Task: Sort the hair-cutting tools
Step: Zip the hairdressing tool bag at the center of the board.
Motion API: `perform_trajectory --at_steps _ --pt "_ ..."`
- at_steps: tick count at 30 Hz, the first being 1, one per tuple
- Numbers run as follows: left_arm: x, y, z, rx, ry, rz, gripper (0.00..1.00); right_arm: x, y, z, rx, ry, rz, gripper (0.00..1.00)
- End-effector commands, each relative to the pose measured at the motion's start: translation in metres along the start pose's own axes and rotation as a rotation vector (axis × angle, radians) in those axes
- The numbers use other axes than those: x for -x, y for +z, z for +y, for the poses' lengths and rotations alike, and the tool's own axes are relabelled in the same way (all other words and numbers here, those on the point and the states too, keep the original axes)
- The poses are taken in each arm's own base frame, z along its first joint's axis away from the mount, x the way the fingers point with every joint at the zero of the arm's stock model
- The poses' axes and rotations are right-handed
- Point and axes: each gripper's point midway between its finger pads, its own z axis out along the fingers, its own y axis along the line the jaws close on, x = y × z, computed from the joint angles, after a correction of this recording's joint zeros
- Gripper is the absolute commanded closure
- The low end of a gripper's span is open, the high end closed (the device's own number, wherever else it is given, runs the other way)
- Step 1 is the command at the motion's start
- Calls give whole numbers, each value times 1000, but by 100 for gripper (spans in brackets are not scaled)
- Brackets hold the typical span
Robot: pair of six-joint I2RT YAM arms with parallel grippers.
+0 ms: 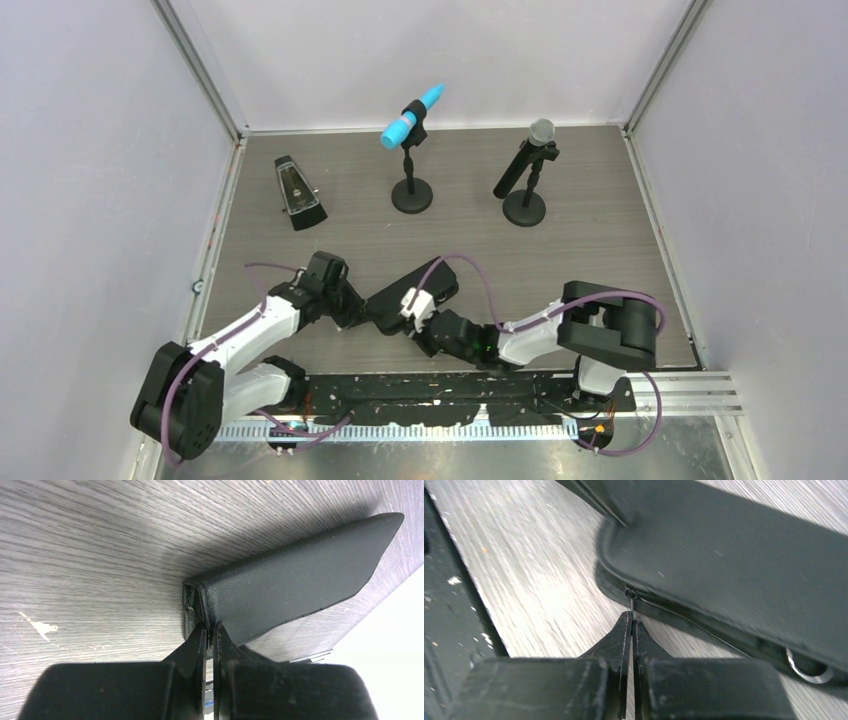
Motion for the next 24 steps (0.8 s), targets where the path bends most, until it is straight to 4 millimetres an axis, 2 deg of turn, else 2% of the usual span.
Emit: perform_trajectory --at_steps 1,2,3,6,9,14,19,24 --pt "4 2 13 73 70 -13 100 -16 -28 -49 -172 59 26 95" --pt "4 2 13 81 82 -5 100 -25 -34 -62 -211 72 47 95" --pt "3 2 14 91 95 1 100 -22 -38 -72 -252 87 34 95" --pt "2 3 20 120 122 16 100 -29 -52 -114 -385 119 69 95" --pt "4 3 24 141 139 22 100 -30 -64 -144 -471 150 79 95" --pt "25 0 22 194 185 -7 100 -33 -69 -153 -499 145 107 95" --pt "49 -3 15 253 227 -21 100 -47 -79 -158 -546 168 137 95" --pt "69 -4 16 303 238 -40 100 -46 -92 -167 -587 168 134 95"
